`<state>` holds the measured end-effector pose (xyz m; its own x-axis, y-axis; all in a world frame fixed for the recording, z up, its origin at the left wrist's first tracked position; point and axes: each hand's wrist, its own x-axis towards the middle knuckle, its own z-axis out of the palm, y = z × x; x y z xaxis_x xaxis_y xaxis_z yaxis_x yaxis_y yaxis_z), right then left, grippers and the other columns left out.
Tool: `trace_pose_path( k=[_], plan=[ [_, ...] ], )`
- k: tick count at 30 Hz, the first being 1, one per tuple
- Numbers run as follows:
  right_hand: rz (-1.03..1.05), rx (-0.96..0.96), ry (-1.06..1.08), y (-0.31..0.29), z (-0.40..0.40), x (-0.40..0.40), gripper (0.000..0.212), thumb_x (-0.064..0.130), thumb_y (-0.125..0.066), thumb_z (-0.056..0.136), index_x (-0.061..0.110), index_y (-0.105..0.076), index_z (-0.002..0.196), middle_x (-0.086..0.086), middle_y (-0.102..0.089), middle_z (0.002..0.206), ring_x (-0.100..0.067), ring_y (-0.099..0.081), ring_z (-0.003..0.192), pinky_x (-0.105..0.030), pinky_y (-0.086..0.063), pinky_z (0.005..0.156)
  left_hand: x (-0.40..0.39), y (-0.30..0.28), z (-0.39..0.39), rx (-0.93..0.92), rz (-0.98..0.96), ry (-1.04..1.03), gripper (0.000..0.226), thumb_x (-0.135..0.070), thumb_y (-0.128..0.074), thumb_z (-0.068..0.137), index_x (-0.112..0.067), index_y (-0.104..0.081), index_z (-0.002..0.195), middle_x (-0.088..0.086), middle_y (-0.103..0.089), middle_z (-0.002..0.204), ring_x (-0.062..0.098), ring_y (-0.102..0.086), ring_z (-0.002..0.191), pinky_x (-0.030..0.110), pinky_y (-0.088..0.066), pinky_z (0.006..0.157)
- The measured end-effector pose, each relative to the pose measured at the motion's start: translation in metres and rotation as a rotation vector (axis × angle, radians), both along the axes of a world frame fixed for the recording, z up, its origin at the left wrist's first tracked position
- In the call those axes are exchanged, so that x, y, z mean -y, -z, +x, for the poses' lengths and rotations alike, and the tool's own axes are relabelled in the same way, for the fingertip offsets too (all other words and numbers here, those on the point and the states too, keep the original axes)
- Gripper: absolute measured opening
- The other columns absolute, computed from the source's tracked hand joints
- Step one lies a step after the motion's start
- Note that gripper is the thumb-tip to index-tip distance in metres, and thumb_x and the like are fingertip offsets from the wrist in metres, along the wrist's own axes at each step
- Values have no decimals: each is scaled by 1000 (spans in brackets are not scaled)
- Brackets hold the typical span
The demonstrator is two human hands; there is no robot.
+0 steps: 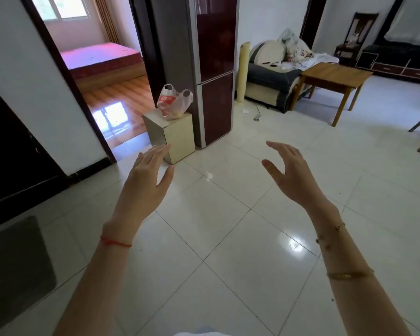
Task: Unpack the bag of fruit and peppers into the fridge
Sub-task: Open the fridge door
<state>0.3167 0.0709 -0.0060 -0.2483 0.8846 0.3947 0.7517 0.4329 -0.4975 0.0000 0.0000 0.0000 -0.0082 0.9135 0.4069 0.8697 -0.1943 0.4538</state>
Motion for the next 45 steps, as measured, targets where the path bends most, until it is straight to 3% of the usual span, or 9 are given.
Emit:
trace_pose_path(
  k=[8,15,21,30,35,41,45],
  plan=[
    [-50,15,12,16,2,-35,49,31,-54,97,14,-45,142,-3,-50,142,-20,-40,136,-28,-29,109,-33,17,3,13,-43,-44,48,-24,-52,100,-12,-45,146,11,-48,150,26,-41,142,50,-36,116],
    [-128,30,-5,47,-9,-109,48,33,-53,97,15,-45,141,-2,-50,143,-19,-40,136,-28,-29,110,-109,49,-3,25,-90,-60,47,-22,-53,100,-8,-47,144,14,-51,147,30,-44,139,52,-36,115],
    [-179,34,4,56,-34,-216,48,33,-52,98,15,-45,142,-1,-49,144,-19,-39,137,-26,-27,110,-216,59,-23,32,-122,-52,46,-21,-52,100,-7,-47,144,14,-52,146,30,-46,138,50,-31,119],
    [-182,2,31,41,-70,-385,47,31,-52,98,17,-44,142,0,-50,143,-17,-39,136,-29,-31,111,-399,40,-54,58,-145,-39,49,-26,-51,100,-9,-44,146,14,-50,147,29,-42,141,51,-37,115],
    [-208,-7,53,46,-79,-463,46,31,-53,98,17,-45,141,0,-50,142,-16,-39,136,-22,-27,107,-478,40,-63,77,-180,-39,49,-24,-50,101,-10,-42,147,13,-48,148,27,-40,142,50,-35,117],
    [-242,15,48,64,-89,-571,48,33,-51,98,17,-44,142,0,-49,144,-17,-38,137,-21,-24,107,-581,54,-75,78,-206,-66,50,-26,-50,101,-13,-41,148,10,-46,150,24,-37,144,35,-32,115],
    [-241,9,14,66,-94,-656,48,33,-51,98,17,-44,143,0,-49,144,-16,-37,137,-21,-24,107,-660,55,-74,90,-202,-91,49,-26,-50,101,-12,-41,148,11,-47,150,25,-41,142,36,-35,115]
  ],
)
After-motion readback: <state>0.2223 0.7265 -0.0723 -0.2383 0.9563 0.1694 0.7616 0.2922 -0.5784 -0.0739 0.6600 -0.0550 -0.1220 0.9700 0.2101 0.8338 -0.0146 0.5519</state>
